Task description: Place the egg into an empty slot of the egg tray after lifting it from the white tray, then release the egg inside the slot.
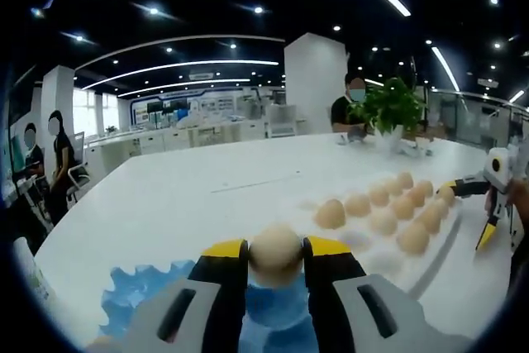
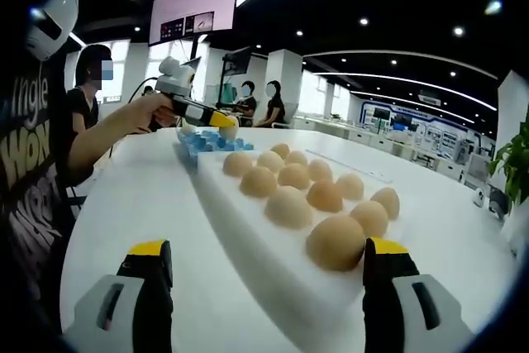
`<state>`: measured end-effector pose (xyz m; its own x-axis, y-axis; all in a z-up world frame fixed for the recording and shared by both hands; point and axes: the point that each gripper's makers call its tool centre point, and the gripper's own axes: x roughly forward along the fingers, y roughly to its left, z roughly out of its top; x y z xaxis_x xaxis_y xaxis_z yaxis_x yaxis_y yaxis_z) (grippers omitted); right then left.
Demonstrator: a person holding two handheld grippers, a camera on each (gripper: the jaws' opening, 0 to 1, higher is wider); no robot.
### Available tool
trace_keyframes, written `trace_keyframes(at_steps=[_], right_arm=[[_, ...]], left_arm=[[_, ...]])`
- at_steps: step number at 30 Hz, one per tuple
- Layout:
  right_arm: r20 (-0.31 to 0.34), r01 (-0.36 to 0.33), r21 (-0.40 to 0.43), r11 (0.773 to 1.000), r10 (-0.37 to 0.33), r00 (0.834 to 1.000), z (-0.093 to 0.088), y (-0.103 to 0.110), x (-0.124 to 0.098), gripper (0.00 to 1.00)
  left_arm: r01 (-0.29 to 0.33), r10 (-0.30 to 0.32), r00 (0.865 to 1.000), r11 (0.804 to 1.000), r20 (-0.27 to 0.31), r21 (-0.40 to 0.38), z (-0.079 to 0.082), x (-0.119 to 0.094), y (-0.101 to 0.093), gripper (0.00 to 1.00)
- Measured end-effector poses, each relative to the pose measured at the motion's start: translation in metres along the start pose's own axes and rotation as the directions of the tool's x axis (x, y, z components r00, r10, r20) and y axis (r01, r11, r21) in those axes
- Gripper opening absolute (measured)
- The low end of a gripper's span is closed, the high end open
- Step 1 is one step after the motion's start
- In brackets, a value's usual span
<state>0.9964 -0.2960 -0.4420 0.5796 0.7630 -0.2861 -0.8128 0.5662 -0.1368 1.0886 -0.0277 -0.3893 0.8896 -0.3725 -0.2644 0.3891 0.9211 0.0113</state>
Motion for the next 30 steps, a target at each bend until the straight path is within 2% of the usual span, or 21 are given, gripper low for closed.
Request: trace_keyframes(at_steps=[22,30], right_arm=[[0.007,0.0,0.001,1.0,0.0,1.0,0.001,0.0,0.0,1.0],[0.007,0.002,-0.004,1.0,-0.002,1.0,0.0,0.0,0.001,1.0]], left_arm=[[-0.058,0.058,0.998,0.998,0.006,-0.002,-0.002,-0.01,0.022,0.26],[-0.096,0.096,0.995,0.995,0.017,-0.018,-0.002,-0.016,0.036,0.26]])
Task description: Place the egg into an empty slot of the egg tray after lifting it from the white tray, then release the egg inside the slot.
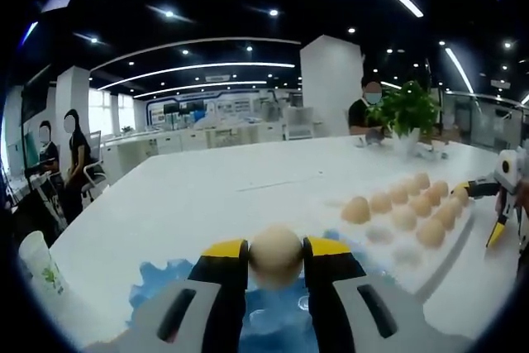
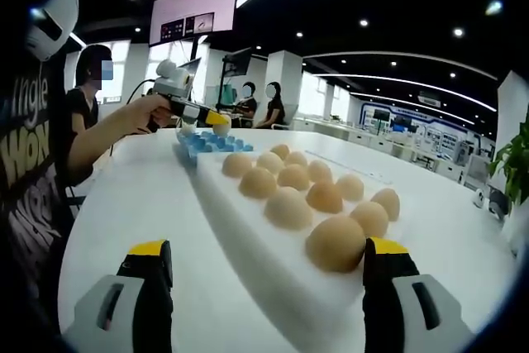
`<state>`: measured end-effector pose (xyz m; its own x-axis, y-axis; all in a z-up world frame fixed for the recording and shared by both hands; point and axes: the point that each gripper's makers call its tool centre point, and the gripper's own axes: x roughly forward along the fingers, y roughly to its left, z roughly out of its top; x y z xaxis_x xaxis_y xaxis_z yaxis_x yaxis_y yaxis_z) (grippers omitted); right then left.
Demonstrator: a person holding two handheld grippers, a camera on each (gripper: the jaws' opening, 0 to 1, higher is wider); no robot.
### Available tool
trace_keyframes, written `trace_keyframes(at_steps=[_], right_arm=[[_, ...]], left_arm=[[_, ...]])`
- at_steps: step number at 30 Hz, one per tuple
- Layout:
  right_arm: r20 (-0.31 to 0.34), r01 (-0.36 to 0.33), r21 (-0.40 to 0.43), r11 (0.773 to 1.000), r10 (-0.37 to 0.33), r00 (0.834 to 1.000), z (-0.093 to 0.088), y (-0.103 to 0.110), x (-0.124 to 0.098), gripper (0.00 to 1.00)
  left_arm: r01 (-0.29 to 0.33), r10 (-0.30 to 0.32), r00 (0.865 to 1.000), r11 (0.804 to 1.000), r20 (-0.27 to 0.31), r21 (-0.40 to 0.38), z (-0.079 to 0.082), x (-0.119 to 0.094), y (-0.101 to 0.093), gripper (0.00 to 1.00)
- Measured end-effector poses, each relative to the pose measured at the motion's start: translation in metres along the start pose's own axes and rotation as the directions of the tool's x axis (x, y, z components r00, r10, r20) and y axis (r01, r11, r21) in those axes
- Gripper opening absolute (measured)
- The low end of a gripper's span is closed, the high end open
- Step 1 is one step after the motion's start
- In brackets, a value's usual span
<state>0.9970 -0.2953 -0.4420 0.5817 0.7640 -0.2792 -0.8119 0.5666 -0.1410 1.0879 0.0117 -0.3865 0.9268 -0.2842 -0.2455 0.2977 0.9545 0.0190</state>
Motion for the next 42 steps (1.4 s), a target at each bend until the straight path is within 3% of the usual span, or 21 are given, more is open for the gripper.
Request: trace_keyframes(at_steps=[21,42], right_arm=[[0.003,0.002,-0.005,1.0,-0.002,1.0,0.0,0.0,0.001,1.0],[0.002,0.0,-0.009,1.0,0.0,1.0,0.0,0.0,0.001,1.0]], left_arm=[[-0.091,0.091,0.996,0.995,0.009,-0.035,-0.006,-0.013,0.035,0.26],[-0.18,0.181,0.983,0.982,0.01,-0.052,-0.009,-0.025,0.069,0.26]])
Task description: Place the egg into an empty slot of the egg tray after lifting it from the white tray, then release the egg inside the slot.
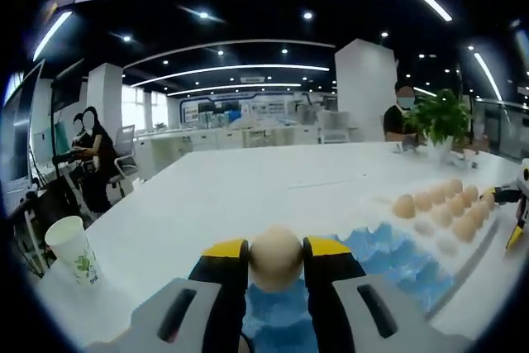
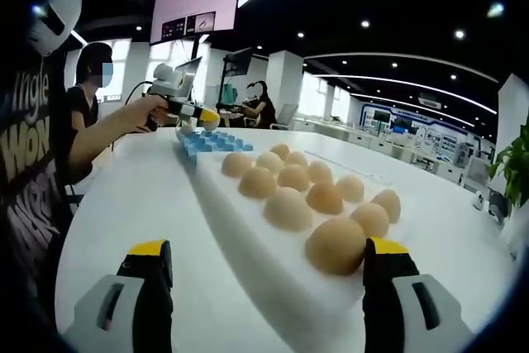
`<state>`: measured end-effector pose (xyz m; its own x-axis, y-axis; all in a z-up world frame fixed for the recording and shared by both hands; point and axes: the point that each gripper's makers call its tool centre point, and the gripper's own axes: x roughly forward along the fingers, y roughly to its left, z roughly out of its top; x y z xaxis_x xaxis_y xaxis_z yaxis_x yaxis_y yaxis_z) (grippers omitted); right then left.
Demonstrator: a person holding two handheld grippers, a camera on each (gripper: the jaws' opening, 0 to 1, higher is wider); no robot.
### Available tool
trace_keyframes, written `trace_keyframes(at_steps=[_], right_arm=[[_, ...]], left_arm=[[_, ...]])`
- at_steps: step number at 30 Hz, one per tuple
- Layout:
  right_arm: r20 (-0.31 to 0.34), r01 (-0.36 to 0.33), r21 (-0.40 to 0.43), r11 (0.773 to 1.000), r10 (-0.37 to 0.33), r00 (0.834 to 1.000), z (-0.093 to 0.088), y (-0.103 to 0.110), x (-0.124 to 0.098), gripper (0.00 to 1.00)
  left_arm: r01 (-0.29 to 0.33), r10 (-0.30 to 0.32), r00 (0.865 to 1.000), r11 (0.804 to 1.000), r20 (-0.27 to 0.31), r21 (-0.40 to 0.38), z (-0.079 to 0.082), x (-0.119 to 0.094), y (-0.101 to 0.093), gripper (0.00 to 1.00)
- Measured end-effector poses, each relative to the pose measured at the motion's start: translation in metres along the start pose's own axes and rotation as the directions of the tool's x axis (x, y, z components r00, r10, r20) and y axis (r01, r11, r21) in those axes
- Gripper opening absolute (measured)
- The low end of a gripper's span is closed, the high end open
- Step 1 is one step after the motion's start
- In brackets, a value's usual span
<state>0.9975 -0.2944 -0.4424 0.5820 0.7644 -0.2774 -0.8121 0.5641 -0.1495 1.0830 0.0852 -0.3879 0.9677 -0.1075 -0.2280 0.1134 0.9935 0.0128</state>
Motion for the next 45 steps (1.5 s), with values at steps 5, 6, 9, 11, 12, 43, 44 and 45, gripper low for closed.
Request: trace_keyframes(at_steps=[5,6,9,11,12,43,44,45], right_arm=[[0.0,0.0,-0.001,1.0,0.0,1.0,0.0,0.0,0.0,1.0],[0.001,0.0,0.0,1.0,0.0,1.0,0.0,0.0,0.0,1.0],[0.0,0.001,0.0,1.0,-0.001,1.0,0.0,0.0,0.001,1.0],[0.0,0.002,-0.001,1.0,-0.002,1.0,0.0,0.0,0.001,1.0],[0.0,0.002,0.0,1.0,-0.002,1.0,0.001,0.0,0.001,1.0],[0.006,0.004,-0.004,1.0,-0.004,1.0,0.001,-0.001,0.003,1.0],[0.008,0.004,-0.002,1.0,-0.004,1.0,0.001,-0.001,0.003,1.0],[0.009,0.004,-0.001,1.0,-0.004,1.0,0.001,-0.001,0.003,1.0]], left_arm=[[-0.031,0.031,1.0,0.999,-0.002,-0.005,-0.002,-0.001,0.012,0.26],[-0.035,0.035,0.999,0.999,-0.004,-0.007,-0.003,-0.001,0.015,0.26],[-0.051,0.051,0.999,0.999,-0.007,-0.015,-0.005,-0.001,0.021,0.26],[-0.057,0.056,0.998,0.998,-0.005,-0.019,-0.005,-0.003,0.024,0.26],[-0.061,0.061,0.998,0.998,-0.005,-0.02,-0.006,-0.004,0.026,0.26],[-0.113,0.108,0.989,0.993,-0.105,-0.038,-0.038,-0.005,0.046,0.28],[-0.106,0.101,0.989,0.994,-0.107,-0.036,-0.038,-0.004,0.044,0.32],[-0.1,0.096,0.989,0.994,-0.112,-0.036,-0.039,-0.003,0.042,0.36]])
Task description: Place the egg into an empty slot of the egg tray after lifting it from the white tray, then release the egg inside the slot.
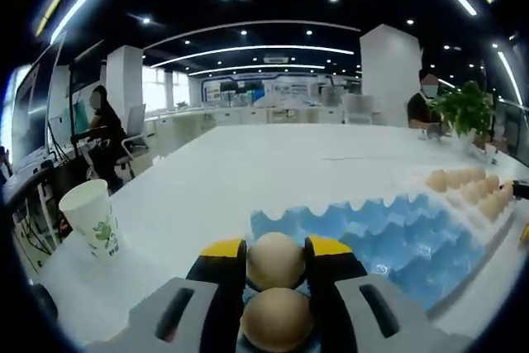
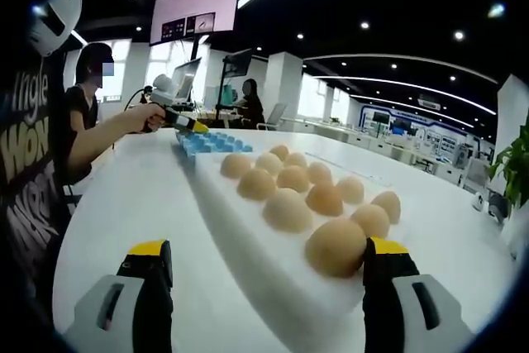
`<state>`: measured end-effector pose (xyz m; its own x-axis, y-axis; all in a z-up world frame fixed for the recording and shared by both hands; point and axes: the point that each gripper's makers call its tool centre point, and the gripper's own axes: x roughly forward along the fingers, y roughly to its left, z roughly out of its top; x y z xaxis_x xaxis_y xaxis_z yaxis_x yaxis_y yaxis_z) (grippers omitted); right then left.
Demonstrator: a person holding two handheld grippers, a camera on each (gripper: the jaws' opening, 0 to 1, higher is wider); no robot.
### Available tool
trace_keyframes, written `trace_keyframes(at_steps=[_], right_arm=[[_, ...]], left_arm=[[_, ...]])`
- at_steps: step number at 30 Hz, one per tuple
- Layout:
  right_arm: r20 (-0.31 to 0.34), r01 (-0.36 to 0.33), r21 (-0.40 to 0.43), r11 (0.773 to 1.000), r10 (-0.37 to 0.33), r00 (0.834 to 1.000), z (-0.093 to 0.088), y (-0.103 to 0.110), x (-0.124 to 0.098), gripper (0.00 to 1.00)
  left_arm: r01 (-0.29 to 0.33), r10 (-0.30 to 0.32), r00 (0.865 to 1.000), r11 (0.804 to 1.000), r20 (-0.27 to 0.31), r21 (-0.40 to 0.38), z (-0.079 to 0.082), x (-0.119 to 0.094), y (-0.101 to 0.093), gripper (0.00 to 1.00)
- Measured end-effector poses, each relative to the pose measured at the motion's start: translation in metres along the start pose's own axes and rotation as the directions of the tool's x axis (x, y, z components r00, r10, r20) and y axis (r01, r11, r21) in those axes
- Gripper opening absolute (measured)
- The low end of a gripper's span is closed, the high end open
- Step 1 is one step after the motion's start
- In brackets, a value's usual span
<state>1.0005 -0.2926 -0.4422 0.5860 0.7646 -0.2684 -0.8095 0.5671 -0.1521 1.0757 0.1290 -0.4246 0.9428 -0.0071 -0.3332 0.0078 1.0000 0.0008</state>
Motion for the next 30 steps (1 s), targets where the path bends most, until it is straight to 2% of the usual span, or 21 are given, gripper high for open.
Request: trace_keyframes(at_steps=[2,5,30], right_arm=[[0.001,0.0,0.0,1.0,0.0,1.0,0.0,0.0,0.0,1.0],[0.003,-0.001,0.001,1.0,0.001,1.0,0.0,0.0,-0.001,1.0],[0.031,-0.003,0.015,1.0,0.002,1.0,0.001,0.0,0.0,1.0]], left_arm=[[0.002,-0.002,1.0,1.0,-0.011,0.008,-0.002,0.002,-0.004,0.44],[-0.002,0.003,1.0,0.999,-0.017,0.033,-0.003,0.003,-0.007,0.42],[0.033,-0.033,0.999,0.999,0.043,-0.002,0.012,0.006,-0.02,0.47]])
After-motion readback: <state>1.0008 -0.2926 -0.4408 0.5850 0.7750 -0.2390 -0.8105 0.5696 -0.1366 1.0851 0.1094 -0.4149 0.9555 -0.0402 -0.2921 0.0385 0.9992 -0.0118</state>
